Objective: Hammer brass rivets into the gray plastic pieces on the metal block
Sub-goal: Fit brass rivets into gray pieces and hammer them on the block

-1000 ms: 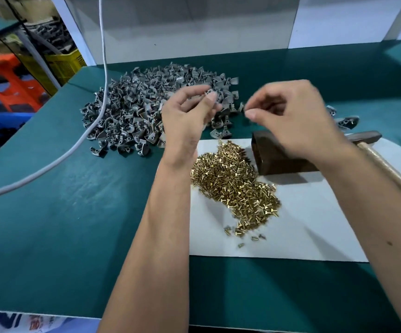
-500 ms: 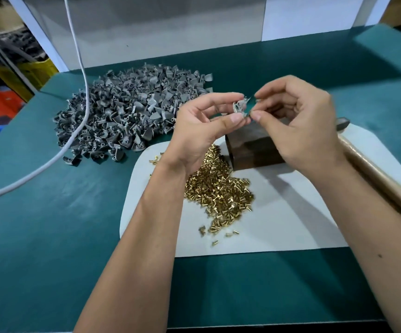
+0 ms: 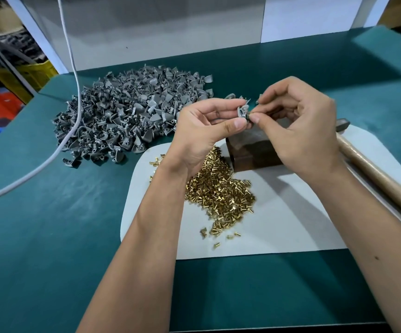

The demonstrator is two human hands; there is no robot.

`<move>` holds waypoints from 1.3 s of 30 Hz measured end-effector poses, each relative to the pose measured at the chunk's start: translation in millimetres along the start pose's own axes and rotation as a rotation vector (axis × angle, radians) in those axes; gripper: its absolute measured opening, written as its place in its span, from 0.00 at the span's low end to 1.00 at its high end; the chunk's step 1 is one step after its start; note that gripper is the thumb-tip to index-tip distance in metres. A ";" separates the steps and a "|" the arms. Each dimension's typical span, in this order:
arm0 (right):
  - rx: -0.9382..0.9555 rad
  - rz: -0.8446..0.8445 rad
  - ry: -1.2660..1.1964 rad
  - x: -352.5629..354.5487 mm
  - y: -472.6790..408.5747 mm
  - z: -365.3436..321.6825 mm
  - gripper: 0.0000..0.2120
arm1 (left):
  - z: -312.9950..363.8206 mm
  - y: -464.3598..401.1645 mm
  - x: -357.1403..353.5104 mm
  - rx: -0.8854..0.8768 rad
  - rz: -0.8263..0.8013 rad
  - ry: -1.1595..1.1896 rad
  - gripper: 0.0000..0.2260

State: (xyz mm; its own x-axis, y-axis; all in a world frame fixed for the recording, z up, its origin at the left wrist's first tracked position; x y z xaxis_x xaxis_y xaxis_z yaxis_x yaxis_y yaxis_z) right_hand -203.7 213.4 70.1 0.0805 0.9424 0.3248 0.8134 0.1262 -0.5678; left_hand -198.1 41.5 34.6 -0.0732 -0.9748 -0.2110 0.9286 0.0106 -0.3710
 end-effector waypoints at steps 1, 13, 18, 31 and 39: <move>0.002 -0.001 -0.002 0.3 0.0 -0.3 0.09 | -0.2 -0.2 0.0 0.002 -0.001 -0.004 0.14; -0.050 -0.031 -0.029 -1.4 0.2 1.5 0.13 | 1.2 -2.4 -1.1 -0.025 0.036 -0.099 0.15; -0.082 -0.024 0.019 -1.0 -0.2 5.0 0.14 | -0.7 -3.5 -5.2 -0.037 0.056 -0.152 0.15; -0.017 -0.013 0.053 -0.4 -0.5 1.4 0.10 | -0.7 -4.3 0.0 -0.069 0.060 -0.163 0.15; 0.080 0.008 0.125 3.4 1.7 -7.1 0.06 | -0.7 -1.3 1.7 -0.039 0.023 -0.039 0.15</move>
State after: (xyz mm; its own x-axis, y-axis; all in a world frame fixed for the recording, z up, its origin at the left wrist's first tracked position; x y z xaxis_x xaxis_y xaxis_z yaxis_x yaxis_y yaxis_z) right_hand -197.9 214.7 75.6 0.1618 0.8983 0.4086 0.7646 0.1477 -0.6274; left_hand -199.7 39.9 34.1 -0.0367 -0.9822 -0.1845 0.9149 0.0413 -0.4015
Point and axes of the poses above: each hand's wrist, its own y-axis away from the middle knuckle, its own x-axis out of the back of the hand, z = x × y, the point moved 6 cm from there along -y, towards the middle knuckle, and after that the axes turned 7 degrees about -x, right-handed, at the moved point
